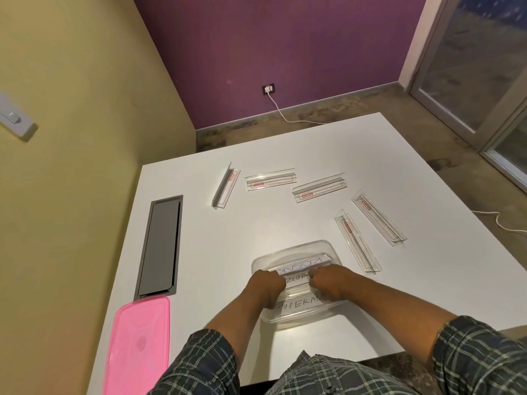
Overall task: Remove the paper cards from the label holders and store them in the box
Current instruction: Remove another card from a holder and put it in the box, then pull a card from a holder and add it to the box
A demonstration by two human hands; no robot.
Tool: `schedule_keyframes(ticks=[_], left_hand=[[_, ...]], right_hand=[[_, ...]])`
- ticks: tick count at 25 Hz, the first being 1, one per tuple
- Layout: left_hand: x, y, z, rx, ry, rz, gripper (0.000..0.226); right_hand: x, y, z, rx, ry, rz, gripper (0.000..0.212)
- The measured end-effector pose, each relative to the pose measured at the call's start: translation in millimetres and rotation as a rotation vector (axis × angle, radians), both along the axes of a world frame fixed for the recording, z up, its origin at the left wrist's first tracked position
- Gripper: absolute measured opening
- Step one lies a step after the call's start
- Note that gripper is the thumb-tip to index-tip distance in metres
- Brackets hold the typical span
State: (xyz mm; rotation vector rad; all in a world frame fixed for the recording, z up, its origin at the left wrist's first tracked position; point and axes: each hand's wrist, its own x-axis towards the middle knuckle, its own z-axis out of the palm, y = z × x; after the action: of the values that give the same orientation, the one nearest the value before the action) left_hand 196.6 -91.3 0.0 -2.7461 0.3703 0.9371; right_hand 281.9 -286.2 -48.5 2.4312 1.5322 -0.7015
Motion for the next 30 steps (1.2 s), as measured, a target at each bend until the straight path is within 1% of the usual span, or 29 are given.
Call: schedule_keyframes(ticks=[3,5,7,9,11,14,16,19,21,23,25,27,30], left_hand=[[3,-1,-2,0.004,0.031,-0.012,0.024],[11,-2,-2,-0.020,0.087,0.011,0.027],[22,-2,2,-0.082,0.148,0.072,0.036],[35,-4,7,-0.152,0.139,0.136,0.042],[49,-7,13,-0.240,0.058,0.196,0.035],[74,-15,16,-0.371,-0.172,0.229,0.034],[90,-25,14,-0.422,-0.308,0.213,0.034],[111,-46,9,-0.485,-0.396,0.170,0.035],[120,-61,2,-0.468,-0.393,0.098,0.037],[129,-75,-6,-0.430,-0.375,0.006,0.041],[136,-88,-15,-0.409,-0.335,-0.044,0.055],[142,-99,-23,-0.378,-0.278,-0.081,0.068],[152,-110,-37,-0.359,-0.227,-0.151,0.069]], right_hand=[[0,2,4,-0.032,0.012,-0.001,0.019],[0,3,8,-0.028,0.022,-0.001,0.024],[4,1,14,0.025,0.034,0.007,0.030],[10,-4,24,0.160,0.053,0.000,0.032],[17,-12,31,0.352,0.049,-0.080,0.034],[35,-30,35,0.630,-0.006,-0.376,0.027],[48,-44,31,0.701,-0.049,-0.596,0.023],[64,-74,17,0.673,-0.063,-0.944,0.012],[65,-92,8,0.620,-0.033,-1.102,0.013],[61,-105,2,0.575,-0.012,-1.157,0.017],[58,-112,-3,0.531,-0.005,-1.174,0.014],[57,-116,-7,0.449,0.007,-1.195,0.017],[59,-119,-14,0.380,0.031,-1.216,0.024]])
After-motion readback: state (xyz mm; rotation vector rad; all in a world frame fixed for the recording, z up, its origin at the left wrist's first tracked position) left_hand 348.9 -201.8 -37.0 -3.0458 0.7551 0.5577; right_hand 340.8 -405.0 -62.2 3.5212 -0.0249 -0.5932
